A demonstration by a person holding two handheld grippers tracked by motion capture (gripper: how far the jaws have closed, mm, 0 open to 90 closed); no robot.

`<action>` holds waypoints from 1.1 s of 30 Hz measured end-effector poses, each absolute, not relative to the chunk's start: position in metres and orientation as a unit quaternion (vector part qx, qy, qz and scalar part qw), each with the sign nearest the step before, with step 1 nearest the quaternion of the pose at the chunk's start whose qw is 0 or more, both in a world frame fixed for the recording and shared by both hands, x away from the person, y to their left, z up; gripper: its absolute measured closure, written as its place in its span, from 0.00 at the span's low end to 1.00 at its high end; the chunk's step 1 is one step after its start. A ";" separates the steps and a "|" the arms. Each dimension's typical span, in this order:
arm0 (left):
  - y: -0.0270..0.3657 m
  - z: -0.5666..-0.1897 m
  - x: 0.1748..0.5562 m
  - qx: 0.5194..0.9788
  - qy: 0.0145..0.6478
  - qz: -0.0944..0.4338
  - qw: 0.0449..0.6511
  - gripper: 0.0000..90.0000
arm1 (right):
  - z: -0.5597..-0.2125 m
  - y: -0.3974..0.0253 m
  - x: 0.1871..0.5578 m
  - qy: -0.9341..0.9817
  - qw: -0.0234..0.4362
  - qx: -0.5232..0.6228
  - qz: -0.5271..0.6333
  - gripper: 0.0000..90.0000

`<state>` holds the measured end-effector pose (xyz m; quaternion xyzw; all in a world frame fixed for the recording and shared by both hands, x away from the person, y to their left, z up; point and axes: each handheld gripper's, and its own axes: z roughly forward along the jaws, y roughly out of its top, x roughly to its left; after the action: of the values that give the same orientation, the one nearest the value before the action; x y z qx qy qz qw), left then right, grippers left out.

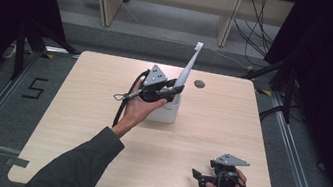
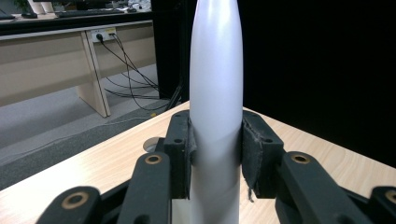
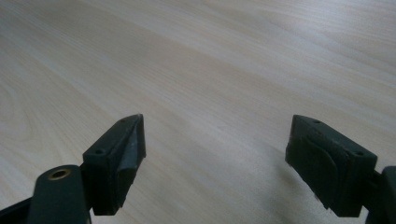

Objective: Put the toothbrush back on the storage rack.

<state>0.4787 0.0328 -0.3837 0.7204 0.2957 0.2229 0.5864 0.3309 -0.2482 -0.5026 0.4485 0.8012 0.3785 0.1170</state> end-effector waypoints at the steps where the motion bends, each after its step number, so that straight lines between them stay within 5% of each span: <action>1: 0.032 -0.384 0.480 0.720 0.297 0.225 0.586 0.73 | -0.503 -0.248 0.331 0.802 0.118 0.445 0.379 0.22; 33: 0.005 -0.384 0.510 0.711 0.320 0.249 0.575 0.73 | -0.501 -0.248 0.330 0.803 0.117 0.449 0.374 0.22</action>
<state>0.5102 0.0054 -0.3840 0.7109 0.3198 0.2490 0.5747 0.3296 -0.2483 -0.5013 0.4491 0.8028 0.3744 0.1169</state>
